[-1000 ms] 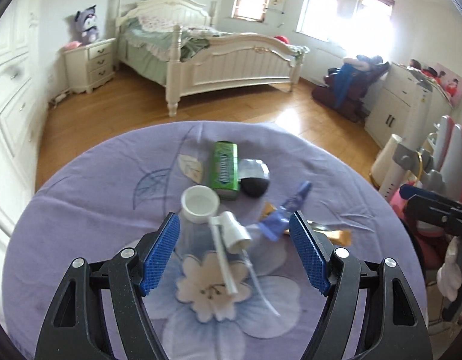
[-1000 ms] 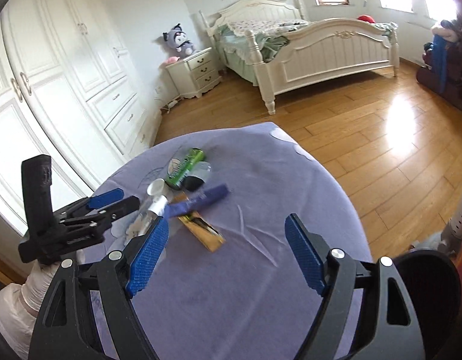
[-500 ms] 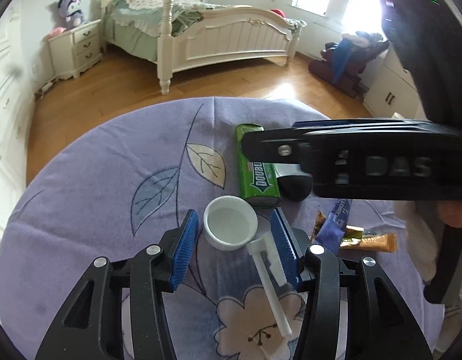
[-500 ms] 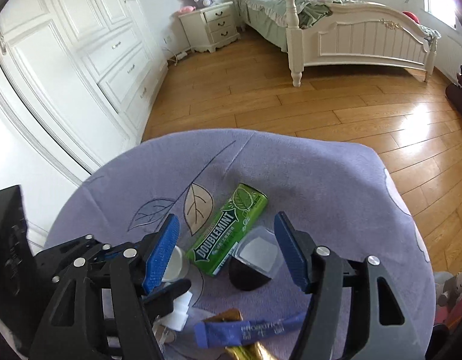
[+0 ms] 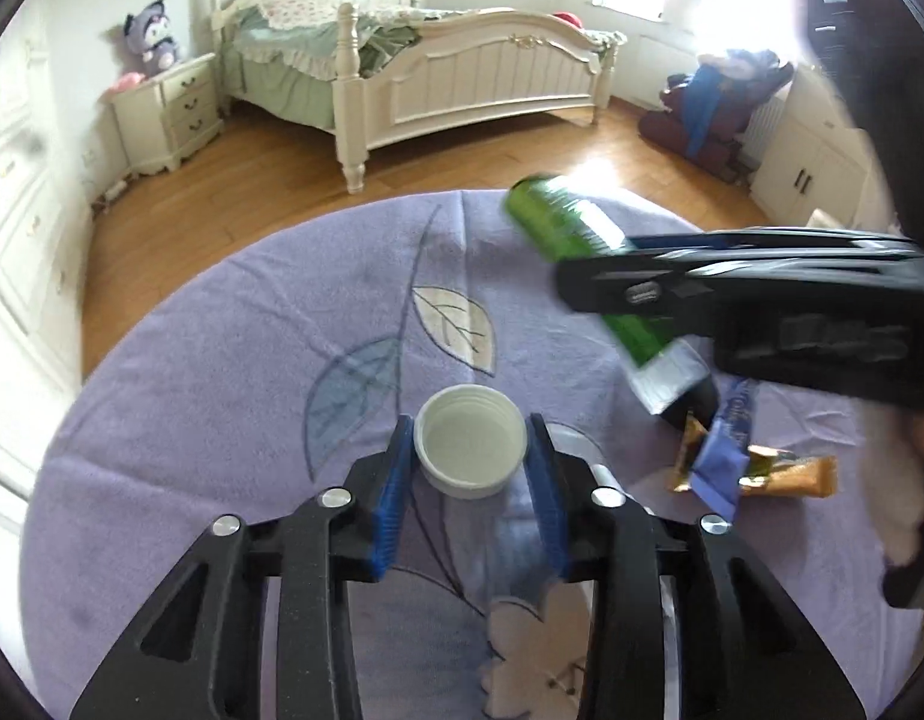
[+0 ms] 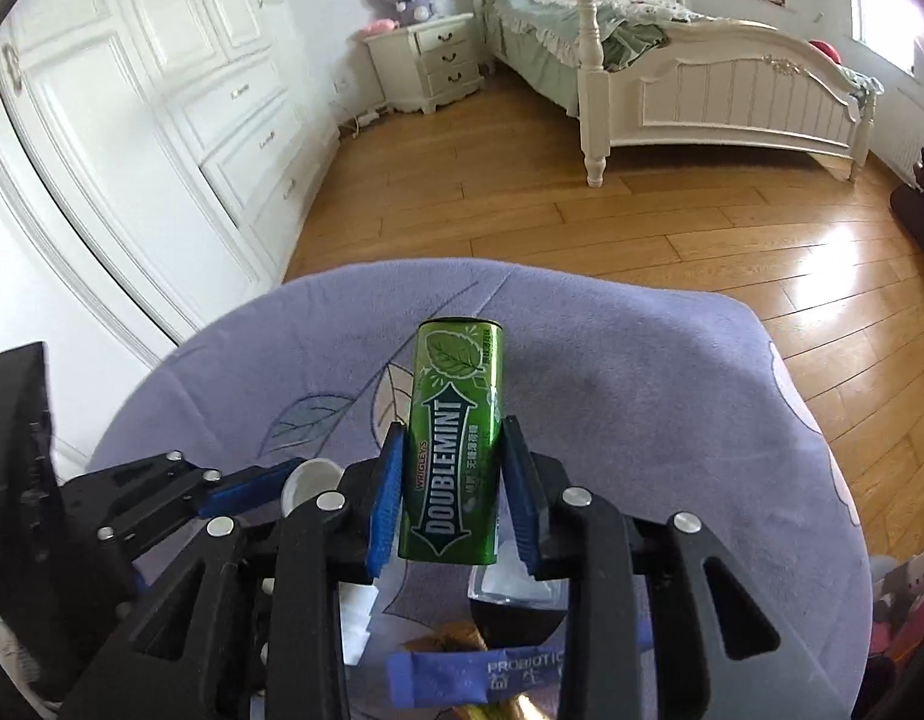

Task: Collect trash
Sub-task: 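Grasp the white cup with the left gripper while the right grasps the green Doublemint can, then carry the cup and can over the black bin and open both grippers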

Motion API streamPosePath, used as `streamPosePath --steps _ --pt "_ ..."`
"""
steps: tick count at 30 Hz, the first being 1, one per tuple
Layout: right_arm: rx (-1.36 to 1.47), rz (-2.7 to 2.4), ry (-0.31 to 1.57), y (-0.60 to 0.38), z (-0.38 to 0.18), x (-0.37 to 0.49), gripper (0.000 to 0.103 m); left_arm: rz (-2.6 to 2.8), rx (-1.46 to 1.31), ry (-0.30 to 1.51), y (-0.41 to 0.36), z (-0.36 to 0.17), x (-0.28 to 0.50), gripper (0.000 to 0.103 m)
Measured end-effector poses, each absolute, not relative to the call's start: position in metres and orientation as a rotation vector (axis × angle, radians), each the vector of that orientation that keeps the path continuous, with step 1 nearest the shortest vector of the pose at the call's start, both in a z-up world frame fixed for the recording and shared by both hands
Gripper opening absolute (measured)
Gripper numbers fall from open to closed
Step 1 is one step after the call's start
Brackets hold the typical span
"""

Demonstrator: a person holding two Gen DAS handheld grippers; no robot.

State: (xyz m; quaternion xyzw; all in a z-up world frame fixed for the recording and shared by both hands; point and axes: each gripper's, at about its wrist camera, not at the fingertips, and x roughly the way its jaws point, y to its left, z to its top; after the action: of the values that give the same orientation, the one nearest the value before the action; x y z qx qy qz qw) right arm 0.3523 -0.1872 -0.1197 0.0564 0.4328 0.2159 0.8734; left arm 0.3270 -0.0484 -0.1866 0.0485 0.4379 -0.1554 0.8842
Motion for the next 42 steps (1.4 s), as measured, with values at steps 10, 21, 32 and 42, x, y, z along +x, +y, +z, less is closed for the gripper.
streamPosePath --steps 10,21,32,42 --pt "0.255 0.435 0.703 -0.259 -0.093 0.243 0.031 -0.403 0.000 0.810 -0.047 -0.146 0.285 0.037" --pt "0.300 0.176 0.678 -0.371 -0.124 0.145 0.031 -0.750 0.021 0.763 -0.188 -0.104 0.198 0.037" --pt "0.334 -0.035 0.756 -0.456 -0.180 0.093 0.031 -0.985 0.059 0.901 -0.334 -0.159 0.167 0.037" --pt "0.371 -0.080 0.781 -0.492 -0.212 0.079 0.031 -1.016 0.127 0.957 -0.381 -0.186 0.163 0.037"
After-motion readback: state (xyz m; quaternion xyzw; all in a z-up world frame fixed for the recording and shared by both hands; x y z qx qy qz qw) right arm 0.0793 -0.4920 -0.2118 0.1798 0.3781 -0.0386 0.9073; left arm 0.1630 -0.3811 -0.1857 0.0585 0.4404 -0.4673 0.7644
